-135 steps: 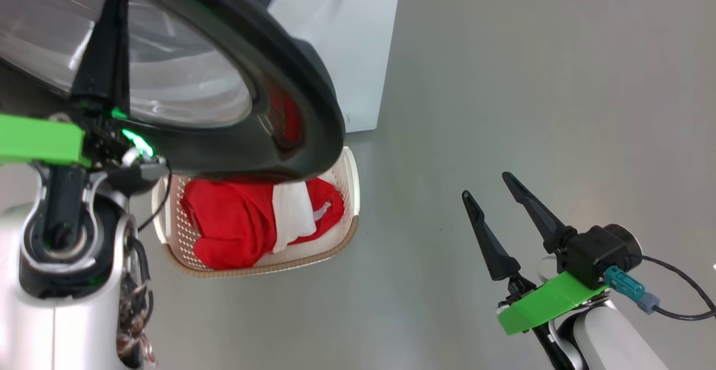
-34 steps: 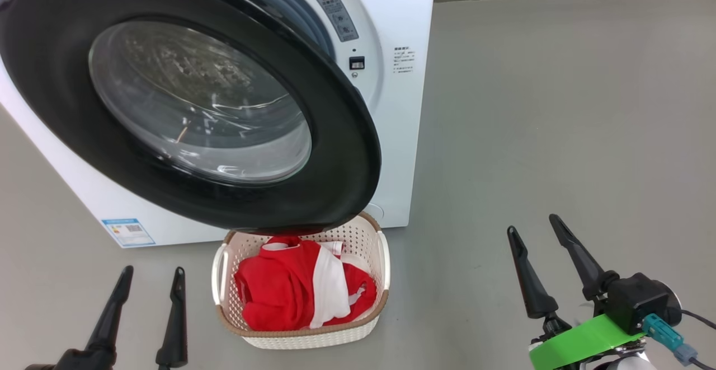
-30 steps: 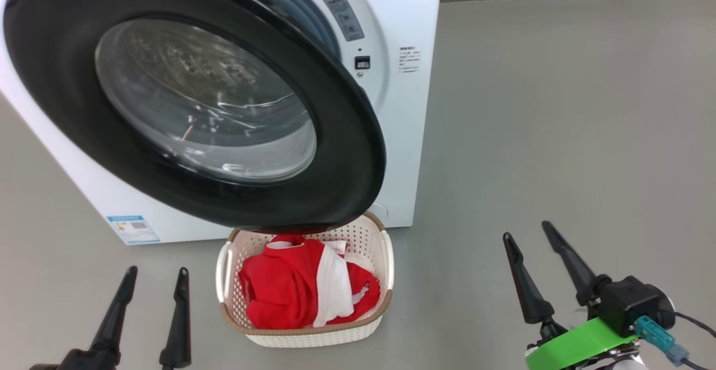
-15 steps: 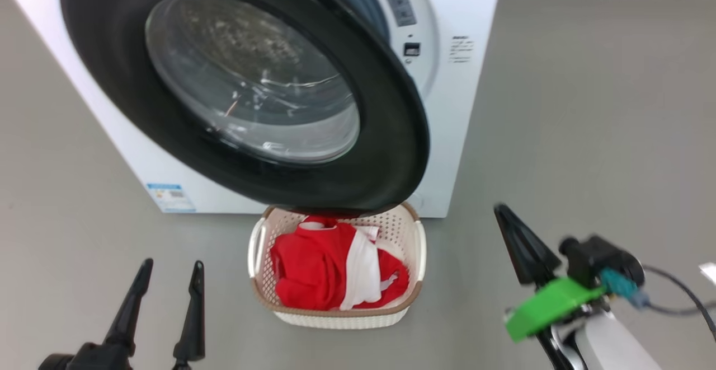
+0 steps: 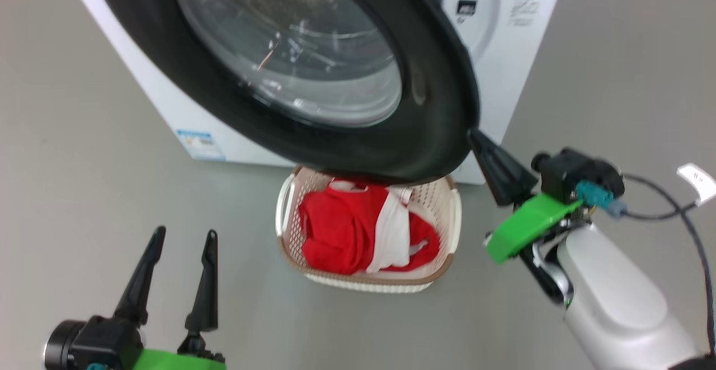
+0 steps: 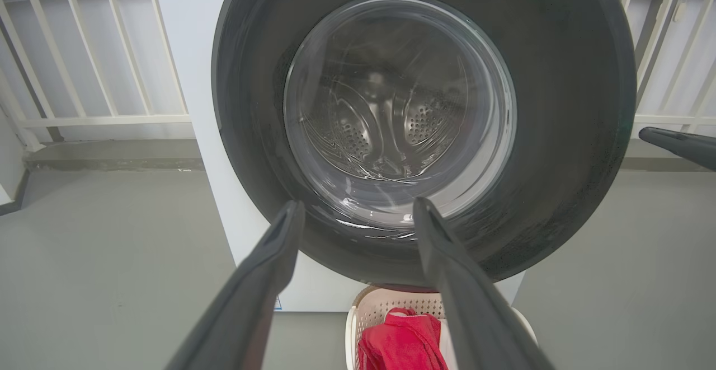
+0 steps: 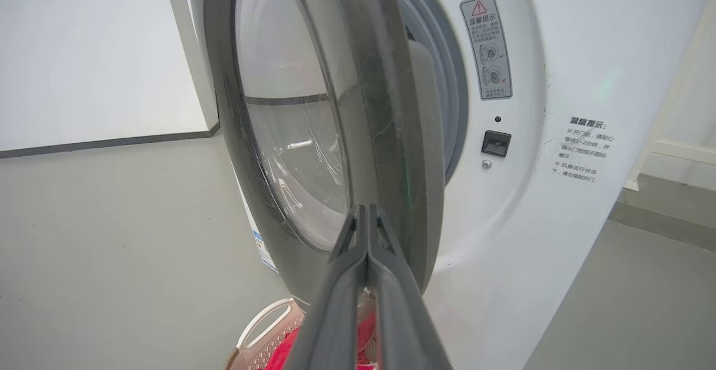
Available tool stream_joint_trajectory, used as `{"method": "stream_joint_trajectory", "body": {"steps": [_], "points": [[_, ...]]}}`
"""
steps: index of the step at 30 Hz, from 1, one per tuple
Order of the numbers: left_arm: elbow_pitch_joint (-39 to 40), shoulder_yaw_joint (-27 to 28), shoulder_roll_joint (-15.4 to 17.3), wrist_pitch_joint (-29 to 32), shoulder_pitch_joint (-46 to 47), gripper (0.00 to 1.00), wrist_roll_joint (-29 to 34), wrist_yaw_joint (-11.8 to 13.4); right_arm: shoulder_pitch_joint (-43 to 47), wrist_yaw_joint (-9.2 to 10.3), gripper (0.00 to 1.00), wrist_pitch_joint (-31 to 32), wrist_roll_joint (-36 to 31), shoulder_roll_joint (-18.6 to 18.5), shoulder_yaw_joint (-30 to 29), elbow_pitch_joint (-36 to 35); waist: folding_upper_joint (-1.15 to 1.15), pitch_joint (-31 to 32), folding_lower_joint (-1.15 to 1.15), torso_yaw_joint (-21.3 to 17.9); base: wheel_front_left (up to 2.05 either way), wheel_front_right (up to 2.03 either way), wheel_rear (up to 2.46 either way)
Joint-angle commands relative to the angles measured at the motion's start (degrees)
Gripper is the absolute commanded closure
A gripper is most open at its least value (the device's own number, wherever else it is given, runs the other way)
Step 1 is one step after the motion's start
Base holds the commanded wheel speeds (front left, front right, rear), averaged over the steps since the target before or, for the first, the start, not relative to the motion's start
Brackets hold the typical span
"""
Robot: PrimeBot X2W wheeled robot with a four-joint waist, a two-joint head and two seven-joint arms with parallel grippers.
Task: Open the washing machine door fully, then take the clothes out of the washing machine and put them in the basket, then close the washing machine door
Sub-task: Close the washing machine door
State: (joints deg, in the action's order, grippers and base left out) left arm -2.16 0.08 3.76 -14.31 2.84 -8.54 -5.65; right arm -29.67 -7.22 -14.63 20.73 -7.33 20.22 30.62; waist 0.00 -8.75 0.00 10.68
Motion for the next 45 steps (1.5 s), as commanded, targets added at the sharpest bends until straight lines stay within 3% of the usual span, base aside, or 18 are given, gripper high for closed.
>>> {"method": "stream_joint_trajectory", "body": {"steps": [1,8,21,35,45], "points": [[1.69,1.76,0.30,-0.69,2.53,0.00,0.05,-0.42,-3.07,-0.26,1.00,-0.37,0.47,-0.26,1.47,-0.54,0.00,-3.77,0.00,2.83,0.00,0.00,0.00],[1.94,1.40,-0.32,-0.69,4.97,0.00,-0.31,-0.67,-9.66,-0.26,1.00,-0.37,1.03,-2.10,2.37,1.22,0.00,-9.21,0.00,5.26,0.00,0.00,0.00],[2.02,0.80,-0.81,-0.69,7.61,0.00,-0.69,-0.86,-17.76,-0.26,1.00,-0.37,1.02,-5.14,0.78,2.19,0.00,-13.78,0.00,6.83,0.00,0.00,0.00],[1.58,-1.23,-0.88,-0.69,10.81,0.00,-1.37,-0.51,-30.81,-0.26,1.00,-0.37,2.45,-5.15,-5.13,7.26,0.00,-18.74,0.00,6.91,0.00,0.00,0.00],[1.09,-1.76,-0.88,-0.69,11.22,0.00,-1.22,0.01,-32.22,-0.26,1.00,-0.37,1.10,-4.00,-6.59,7.98,0.00,-18.97,0.00,6.92,0.00,0.00,0.00]]}}
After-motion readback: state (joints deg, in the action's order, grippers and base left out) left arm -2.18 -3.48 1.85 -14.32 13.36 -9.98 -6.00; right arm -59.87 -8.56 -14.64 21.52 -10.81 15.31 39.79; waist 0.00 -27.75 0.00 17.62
